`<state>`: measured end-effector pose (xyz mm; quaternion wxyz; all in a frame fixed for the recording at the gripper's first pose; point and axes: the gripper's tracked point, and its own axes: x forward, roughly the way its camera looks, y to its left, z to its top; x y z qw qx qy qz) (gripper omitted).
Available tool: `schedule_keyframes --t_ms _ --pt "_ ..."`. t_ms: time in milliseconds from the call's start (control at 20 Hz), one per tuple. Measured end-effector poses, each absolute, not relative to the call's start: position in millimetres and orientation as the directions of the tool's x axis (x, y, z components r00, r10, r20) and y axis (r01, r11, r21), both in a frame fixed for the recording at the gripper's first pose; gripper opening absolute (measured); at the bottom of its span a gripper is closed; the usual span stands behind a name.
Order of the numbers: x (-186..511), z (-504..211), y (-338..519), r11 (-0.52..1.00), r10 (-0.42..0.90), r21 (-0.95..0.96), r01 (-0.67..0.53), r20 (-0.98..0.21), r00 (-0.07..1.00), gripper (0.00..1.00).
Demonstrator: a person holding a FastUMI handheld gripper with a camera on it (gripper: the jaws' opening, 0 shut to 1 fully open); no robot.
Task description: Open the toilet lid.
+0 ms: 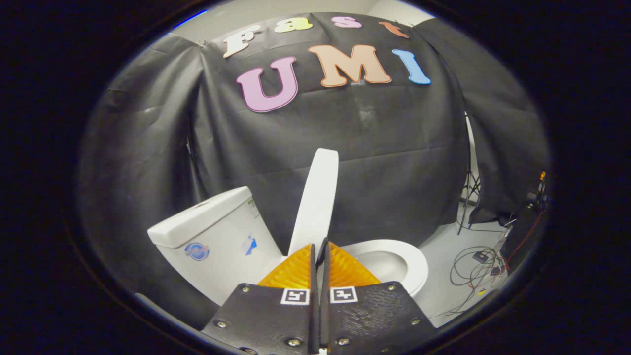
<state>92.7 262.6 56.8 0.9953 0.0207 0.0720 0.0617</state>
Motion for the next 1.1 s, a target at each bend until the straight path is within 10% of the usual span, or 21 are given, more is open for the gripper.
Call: schedule_keyframes --t_ms 1100 --pt "80.0 61.0 335.8 0.980 0.165 -0.099 -0.171 -0.061 0.984 0.01"
